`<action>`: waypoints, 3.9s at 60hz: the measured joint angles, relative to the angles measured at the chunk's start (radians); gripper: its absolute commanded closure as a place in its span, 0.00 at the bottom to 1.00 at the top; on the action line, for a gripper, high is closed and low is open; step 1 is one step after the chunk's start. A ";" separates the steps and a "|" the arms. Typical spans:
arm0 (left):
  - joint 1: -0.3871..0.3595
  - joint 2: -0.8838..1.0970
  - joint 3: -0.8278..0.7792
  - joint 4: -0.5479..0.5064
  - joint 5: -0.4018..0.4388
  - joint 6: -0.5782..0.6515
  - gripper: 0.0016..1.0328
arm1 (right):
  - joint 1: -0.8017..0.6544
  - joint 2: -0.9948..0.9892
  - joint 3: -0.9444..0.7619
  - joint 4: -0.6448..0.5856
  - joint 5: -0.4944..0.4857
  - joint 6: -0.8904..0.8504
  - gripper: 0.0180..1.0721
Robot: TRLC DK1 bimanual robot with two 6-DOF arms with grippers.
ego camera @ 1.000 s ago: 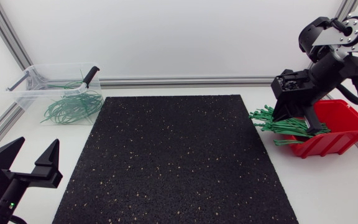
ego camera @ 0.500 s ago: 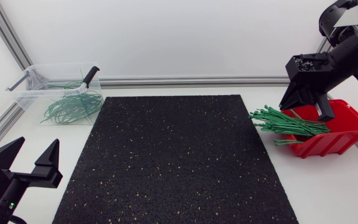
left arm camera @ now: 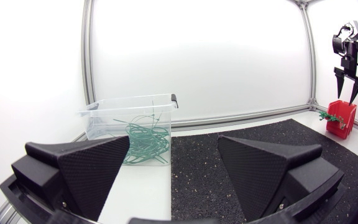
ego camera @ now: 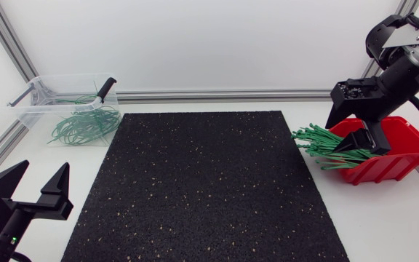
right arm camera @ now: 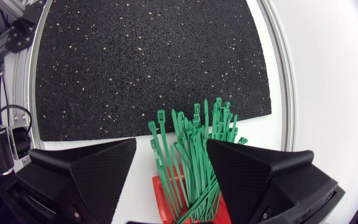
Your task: Take a green cable tie from the red box, thread the tail through the head to close it, then place it in the transparent bin on the left.
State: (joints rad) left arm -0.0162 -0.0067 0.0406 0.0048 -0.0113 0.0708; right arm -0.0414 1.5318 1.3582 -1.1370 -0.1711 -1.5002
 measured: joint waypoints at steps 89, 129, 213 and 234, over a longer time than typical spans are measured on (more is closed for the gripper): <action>0.000 0.000 0.000 0.000 0.000 0.000 0.04 | 0.046 0.042 -0.226 0.179 0.090 -0.049 0.56; -0.007 0.000 0.000 0.000 0.000 0.000 0.04 | 0.031 0.069 -0.226 0.206 0.094 -0.050 0.79; -0.007 0.000 0.000 0.000 0.000 0.000 0.04 | 0.027 -0.049 0.062 -0.020 -0.104 0.026 0.92; -0.028 0.000 0.000 0.000 0.000 0.000 0.04 | 0.161 -0.109 0.151 -0.030 -0.143 0.284 0.92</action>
State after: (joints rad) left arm -0.0441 -0.0067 0.0406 0.0048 -0.0113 0.0708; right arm 0.1196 1.4223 1.5093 -1.1667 -0.3145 -1.2163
